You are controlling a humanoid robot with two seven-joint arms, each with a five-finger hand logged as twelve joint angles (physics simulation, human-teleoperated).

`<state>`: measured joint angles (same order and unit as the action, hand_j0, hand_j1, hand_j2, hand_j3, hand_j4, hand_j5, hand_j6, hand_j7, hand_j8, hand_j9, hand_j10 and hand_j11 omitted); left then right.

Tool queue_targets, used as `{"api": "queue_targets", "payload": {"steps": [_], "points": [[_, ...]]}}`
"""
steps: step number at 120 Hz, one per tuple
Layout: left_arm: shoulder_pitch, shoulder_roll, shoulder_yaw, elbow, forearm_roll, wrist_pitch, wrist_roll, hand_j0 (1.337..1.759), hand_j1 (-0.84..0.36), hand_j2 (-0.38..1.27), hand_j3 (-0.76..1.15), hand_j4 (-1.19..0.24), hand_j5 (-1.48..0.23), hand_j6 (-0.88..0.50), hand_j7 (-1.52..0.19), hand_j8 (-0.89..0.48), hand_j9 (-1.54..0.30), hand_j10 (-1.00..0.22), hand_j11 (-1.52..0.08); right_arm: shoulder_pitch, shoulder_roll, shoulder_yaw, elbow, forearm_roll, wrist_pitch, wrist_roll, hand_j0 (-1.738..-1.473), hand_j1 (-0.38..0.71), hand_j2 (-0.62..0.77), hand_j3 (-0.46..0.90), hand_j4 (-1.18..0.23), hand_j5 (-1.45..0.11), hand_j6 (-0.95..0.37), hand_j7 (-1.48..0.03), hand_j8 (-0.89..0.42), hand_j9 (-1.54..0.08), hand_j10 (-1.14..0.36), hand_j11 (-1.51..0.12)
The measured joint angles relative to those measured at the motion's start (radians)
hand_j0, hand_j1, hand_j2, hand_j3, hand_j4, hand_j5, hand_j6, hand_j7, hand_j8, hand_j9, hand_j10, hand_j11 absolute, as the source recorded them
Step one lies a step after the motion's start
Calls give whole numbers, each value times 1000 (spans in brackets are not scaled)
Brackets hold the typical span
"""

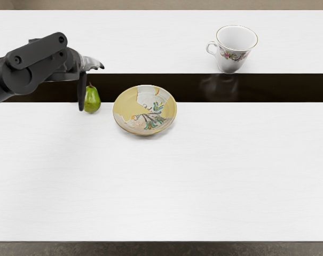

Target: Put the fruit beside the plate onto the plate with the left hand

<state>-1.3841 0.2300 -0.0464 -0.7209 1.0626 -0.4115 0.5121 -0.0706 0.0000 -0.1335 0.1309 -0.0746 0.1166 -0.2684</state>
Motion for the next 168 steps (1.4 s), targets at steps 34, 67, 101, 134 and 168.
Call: {"api": "queue_targets", "payload": {"steps": [34, 67, 101, 134, 168], "points": [[25, -20, 15, 17, 2, 30, -13, 1658, 322, 5, 0, -25, -31, -26, -30, -26, -30, -25, -30, -1, 0, 0, -4, 0, 0, 0, -1658, -349, 0, 0, 0, 0, 0, 0, 0, 0, 0, 0], [46, -21, 15, 35, -2, 74, -13, 1658, 290, 11, 0, -52, -65, -53, -65, -53, -65, -52, -65, -3, 0, 0, -6, 0, 0, 0, -1658, -349, 0, 0, 0, 0, 0, 0, 0, 0, 0, 0], [14, -28, 15, 80, -2, 54, -15, 1658, 138, 36, 0, -179, -230, -180, -230, -180, -230, -178, -230, -3, 0, 0, -6, 0, 0, 0, -1658, -349, 0, 0, 0, 0, 0, 0, 0, 0, 0, 0], [16, -105, 45, 168, 2, 11, -64, 1658, 96, 43, 0, -213, -275, -214, -275, -214, -275, -213, -275, -4, 0, 0, -6, 0, 0, 0, -1658, -349, 0, 0, 0, 0, 0, 0, 0, 0, 0, 0], [21, -124, 73, 177, 1, 4, -71, 1658, 86, 45, 0, -221, -286, -222, -286, -222, -285, -221, -285, -5, 0, 0, -7, 0, 0, 0, -1658, -349, 0, 0, 0, 0, 0, 0, 0, 0, 0, 0]]}}
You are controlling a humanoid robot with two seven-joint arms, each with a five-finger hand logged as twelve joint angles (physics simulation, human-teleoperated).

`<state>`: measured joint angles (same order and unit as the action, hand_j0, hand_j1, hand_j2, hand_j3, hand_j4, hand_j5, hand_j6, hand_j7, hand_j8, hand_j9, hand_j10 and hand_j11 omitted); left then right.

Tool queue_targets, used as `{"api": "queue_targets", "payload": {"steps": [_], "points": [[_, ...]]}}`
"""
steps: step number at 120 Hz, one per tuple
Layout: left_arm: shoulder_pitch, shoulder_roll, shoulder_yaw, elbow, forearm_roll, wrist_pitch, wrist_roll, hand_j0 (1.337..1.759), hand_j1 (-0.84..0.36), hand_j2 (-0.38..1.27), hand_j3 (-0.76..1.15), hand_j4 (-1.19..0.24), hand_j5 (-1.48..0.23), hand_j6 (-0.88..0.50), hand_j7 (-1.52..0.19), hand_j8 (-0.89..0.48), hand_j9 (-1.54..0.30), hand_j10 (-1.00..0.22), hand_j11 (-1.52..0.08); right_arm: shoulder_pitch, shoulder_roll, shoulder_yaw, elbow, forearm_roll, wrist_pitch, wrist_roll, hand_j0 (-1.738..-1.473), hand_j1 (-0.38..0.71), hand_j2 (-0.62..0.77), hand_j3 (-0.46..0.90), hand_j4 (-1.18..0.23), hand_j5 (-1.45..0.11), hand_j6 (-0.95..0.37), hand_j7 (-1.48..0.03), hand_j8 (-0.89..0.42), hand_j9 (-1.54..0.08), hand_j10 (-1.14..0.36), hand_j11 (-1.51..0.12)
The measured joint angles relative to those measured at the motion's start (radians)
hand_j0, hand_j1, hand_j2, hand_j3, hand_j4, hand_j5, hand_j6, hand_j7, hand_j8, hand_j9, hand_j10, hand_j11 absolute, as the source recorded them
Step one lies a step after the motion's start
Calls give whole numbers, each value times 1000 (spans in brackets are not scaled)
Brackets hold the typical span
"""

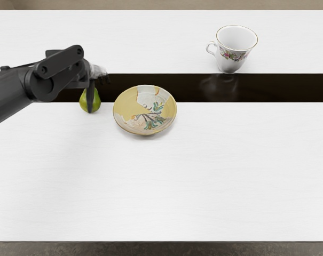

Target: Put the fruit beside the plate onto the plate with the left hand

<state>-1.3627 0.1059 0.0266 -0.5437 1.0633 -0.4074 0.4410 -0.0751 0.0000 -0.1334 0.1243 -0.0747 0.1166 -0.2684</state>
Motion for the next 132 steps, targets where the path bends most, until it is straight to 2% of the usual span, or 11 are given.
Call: {"api": "queue_targets", "payload": {"steps": [48, 76, 83, 103, 120, 132], "points": [[4, -5, 38, 1, 1, 4, 1, 1658, 80, 46, 0, -227, -293, -227, -293, -227, -293, -226, -293, 0, 0, 0, 0, 1, 0, 0, -1658, -349, 0, 0, 0, 0, 0, 0, 0, 0, 0, 0], [14, -5, 49, 1, -1, 1, 3, 1658, -10, 61, 0, -306, -387, -307, -387, -316, -390, -303, -390, 0, 0, 0, 0, 1, 0, 0, -1658, -349, 0, 0, 0, 0, 0, 0, 0, 0, 0, 0], [18, -5, 49, 2, 8, 1, 3, 1658, -24, 61, 0, -325, -403, -326, -402, -243, -408, -320, -407, 0, 0, 0, 0, 1, 0, 0, -1658, -349, 0, 0, 0, 0, 0, 0, 0, 0, 0, 0], [20, -3, 55, 1, 2, 1, 6, 1658, -108, 82, 0, -408, -494, -373, -479, -365, -504, -401, -504, 0, 0, 0, 0, 1, 0, 0, -1658, -349, 0, 0, 0, 0, 0, 0, 0, 0, 0, 0], [20, -4, 57, 1, -6, -1, 8, 1658, -202, 96, 0, -477, -601, -418, -592, -364, -606, -474, -606, 0, 0, 0, 0, 1, 0, 0, -1658, -349, 0, 0, 0, 0, 0, 0, 0, 0, 0, 0], [20, -3, 58, 0, -8, -3, 9, 1657, -212, 161, 0, -516, -642, -442, -640, -368, -655, -509, -654, 0, 0, 0, 0, 1, 0, 0, -1658, -349, 0, 0, 0, 0, 0, 0, 0, 0, 0, 0]]}}
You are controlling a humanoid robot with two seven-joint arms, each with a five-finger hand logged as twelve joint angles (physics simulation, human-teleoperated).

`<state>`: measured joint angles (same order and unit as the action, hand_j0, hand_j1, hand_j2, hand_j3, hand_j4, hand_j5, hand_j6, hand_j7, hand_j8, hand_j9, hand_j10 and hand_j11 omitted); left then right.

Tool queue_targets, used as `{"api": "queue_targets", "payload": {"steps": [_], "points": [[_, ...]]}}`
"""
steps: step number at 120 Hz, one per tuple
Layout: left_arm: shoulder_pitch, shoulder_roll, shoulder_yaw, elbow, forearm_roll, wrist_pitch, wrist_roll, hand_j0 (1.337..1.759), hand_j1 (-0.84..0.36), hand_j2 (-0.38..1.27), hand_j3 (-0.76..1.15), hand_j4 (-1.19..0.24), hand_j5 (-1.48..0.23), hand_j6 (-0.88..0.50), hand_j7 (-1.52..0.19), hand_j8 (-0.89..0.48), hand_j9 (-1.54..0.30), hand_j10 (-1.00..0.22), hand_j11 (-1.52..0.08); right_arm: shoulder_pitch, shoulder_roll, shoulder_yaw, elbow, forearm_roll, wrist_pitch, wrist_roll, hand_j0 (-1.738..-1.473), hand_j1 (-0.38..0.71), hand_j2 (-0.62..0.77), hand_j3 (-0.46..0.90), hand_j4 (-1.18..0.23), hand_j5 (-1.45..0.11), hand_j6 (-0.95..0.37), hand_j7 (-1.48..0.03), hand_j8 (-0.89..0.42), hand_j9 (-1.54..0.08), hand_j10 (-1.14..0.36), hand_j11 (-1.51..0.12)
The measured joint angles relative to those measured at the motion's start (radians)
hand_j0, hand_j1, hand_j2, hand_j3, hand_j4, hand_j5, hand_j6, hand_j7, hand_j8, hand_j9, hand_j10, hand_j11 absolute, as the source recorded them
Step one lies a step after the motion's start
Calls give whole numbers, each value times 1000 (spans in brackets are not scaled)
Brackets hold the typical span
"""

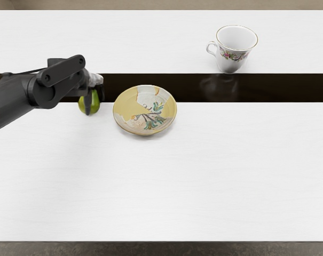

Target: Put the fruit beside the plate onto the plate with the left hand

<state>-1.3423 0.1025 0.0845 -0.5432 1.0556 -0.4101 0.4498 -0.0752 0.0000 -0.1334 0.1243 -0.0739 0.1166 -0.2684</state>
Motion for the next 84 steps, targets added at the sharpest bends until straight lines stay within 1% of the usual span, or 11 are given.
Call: {"api": "queue_targets", "payload": {"steps": [15, 27, 44, 46, 58, 60, 66, 68, 84], "points": [[-2, 0, 0, -2, 0, -17, 1, 1656, -211, 204, 0, -553, -673, -455, -682, -381, -697, -536, -697, 0, 0, 0, 0, 0, 0, 0, -1658, -349, 0, 0, 0, 0, 0, 0, 0, 0, 0, 0], [-7, 8, -1, -5, -5, -33, 3, 1657, -221, 272, 0, -558, -710, -467, -712, -387, -720, -555, -719, 0, 0, 0, 0, 0, 0, 0, -1658, -349, 0, 0, 0, 0, 0, 0, 0, 0, 0, 0], [-16, 15, -4, -11, -15, -66, 6, 1657, -222, 311, 0, -560, -743, -470, -738, -388, -743, -571, -739, 0, 0, 0, 0, 0, 0, 0, -1658, -349, 0, 0, 0, 0, 0, 0, 0, 0, 0, 0], [-21, 15, -4, -12, -16, -70, 6, 1657, -225, 333, 0, -558, -749, -472, -741, -392, -744, -575, -740, 0, 0, 0, 0, 0, 0, 0, -1658, -349, 0, 0, 0, 0, 0, 0, 0, 0, 0, 0], [-33, 42, -7, -14, -26, -86, 6, 1657, -224, 338, 0, -562, -756, -473, -747, -401, -751, -578, -749, 0, 0, 0, 0, 0, 0, 0, -1658, -349, 0, 0, 0, 0, 0, 0, 0, 0, 0, 0], [-42, 44, -7, -16, -30, -92, 6, 1657, -232, 387, 0, -560, -760, -474, -752, -400, -753, -580, -748, 0, 0, 0, 0, 0, 0, 0, -1658, -349, 0, 0, 0, 0, 0, 0, 0, 0, 0, 0], [-54, 54, -10, -23, -38, -104, 6, 1657, -228, 361, 0, -564, -758, -479, -751, -413, -753, -585, -753, 0, 0, 0, 0, 0, 0, 0, -1658, -349, 0, 0, 0, 0, 0, 0, 0, 0, 0, 0], [-61, 56, -10, -26, -41, -109, 7, 1657, -231, 387, 0, -564, -760, -479, -753, -415, -754, -590, -753, 0, 0, 0, 0, 0, 0, 0, -1658, -349, 0, 0, 0, 0, 0, 0, 0, 0, 0, 0], [-100, 62, -14, -40, -77, -149, 8, 1657, -230, 379, 0, -568, -762, -487, -758, -408, -762, -591, -758, 0, 0, 0, 0, 0, 0, 0, -1658, -349, 0, 0, 0, 0, 0, 0, 0, 0, 0, 0]]}}
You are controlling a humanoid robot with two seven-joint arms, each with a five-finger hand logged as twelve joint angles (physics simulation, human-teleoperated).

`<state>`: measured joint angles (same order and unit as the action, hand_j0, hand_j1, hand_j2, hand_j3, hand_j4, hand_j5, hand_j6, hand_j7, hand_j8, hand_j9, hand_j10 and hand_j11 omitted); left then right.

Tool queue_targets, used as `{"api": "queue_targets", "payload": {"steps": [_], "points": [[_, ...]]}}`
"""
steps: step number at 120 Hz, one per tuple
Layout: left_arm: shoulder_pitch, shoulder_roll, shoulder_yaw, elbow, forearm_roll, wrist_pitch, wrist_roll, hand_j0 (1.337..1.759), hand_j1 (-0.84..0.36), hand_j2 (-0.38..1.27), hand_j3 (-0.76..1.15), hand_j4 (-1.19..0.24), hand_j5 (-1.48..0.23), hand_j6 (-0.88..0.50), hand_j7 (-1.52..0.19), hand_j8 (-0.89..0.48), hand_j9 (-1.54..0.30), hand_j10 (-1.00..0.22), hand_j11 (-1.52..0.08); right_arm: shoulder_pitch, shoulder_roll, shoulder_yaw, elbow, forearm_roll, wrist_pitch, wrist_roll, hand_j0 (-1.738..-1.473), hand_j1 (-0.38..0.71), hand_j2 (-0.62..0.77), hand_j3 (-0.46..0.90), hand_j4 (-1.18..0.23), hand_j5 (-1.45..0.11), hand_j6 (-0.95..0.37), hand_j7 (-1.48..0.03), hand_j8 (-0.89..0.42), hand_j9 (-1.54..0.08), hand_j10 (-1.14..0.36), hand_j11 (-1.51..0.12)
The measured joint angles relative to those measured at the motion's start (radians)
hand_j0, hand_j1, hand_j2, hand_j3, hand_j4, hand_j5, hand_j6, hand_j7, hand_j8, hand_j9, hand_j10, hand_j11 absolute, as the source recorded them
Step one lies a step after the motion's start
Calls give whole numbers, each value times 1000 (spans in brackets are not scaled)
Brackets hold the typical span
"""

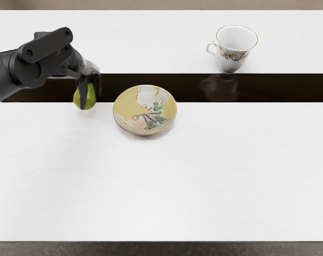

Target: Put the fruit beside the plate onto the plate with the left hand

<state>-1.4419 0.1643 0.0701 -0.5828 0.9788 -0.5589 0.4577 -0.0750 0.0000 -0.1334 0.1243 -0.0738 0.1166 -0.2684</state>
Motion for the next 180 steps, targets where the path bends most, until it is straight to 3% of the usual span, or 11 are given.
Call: {"api": "queue_targets", "payload": {"steps": [36, 76, 115, 167, 180], "points": [[-70, 23, -3, -5, -93, -50, 0, 1657, -236, 422, 0, -580, -794, -489, -781, -424, -784, -595, -781, 0, 0, 0, 0, 0, 0, 0, -1658, -349, 0, 0, 0, 0, 0, 0, 0, 0, 0, 0], [-89, -14, -44, -5, -135, -53, 4, 1657, -230, 421, 0, -581, -804, -490, -786, -429, -795, -600, -789, -1, 0, 0, 0, 0, 0, 0, -1658, -349, 0, 0, 0, 0, 0, 0, 0, 0, 0, 0], [-80, -104, -107, 3, -141, -53, 4, 1657, -237, 421, 0, -577, -812, -477, -790, -415, -799, -595, -792, -2, 0, 0, -8, 0, 0, 0, -1658, -349, 0, 0, 0, 0, 0, 0, 0, 0, 0, 0], [-22, -164, -101, 6, -141, 8, -4, 1658, -255, 454, 0, -579, -804, -473, -791, -403, -790, -585, -786, -3, 0, 0, -18, 0, 0, 0, -1658, -349, 0, 0, 0, 0, 0, 0, 0, 0, 0, 0], [-23, -164, -99, 4, -138, 33, -4, 1658, -222, 364, 0, -532, -728, -454, -719, -397, -719, -551, -716, -4, 0, 0, -19, 0, 0, 0, -1658, -349, 0, 0, 0, 0, 0, 0, 0, 0, 0, 0]]}}
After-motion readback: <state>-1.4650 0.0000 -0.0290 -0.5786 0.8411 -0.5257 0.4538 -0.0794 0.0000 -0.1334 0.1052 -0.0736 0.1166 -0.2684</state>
